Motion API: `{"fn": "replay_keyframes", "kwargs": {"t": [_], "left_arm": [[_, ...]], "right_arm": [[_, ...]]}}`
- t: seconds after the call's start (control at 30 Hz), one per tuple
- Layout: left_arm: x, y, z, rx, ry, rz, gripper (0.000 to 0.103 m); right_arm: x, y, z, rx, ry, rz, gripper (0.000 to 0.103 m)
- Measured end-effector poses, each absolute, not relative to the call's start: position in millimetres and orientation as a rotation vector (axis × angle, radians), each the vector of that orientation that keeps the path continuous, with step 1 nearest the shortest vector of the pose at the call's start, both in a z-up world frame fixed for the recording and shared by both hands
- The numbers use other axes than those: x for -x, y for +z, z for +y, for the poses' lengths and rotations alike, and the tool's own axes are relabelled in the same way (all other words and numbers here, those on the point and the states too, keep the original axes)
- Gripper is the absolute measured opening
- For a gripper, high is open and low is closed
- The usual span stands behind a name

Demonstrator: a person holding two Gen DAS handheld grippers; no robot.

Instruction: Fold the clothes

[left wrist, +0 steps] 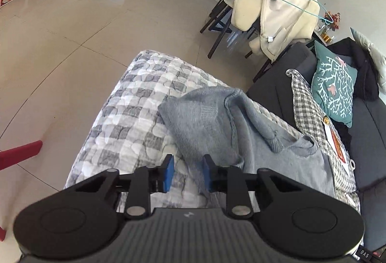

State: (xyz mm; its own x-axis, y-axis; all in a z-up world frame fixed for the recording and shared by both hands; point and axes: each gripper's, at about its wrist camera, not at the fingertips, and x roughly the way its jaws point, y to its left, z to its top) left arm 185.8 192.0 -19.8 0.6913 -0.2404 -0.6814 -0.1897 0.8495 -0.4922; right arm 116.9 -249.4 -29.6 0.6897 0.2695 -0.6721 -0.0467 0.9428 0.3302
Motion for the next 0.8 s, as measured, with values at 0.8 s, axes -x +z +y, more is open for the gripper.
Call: {"fn": "replay_keyframes", "kwargs": {"t": [0.8], "left_arm": [[-232.2,-11.6,177.4,0.054,0.282,0.944,0.009]], "right_arm": [[-143.9,-32.8,-275.2,-0.389,0.13,0.713,0.053]]}}
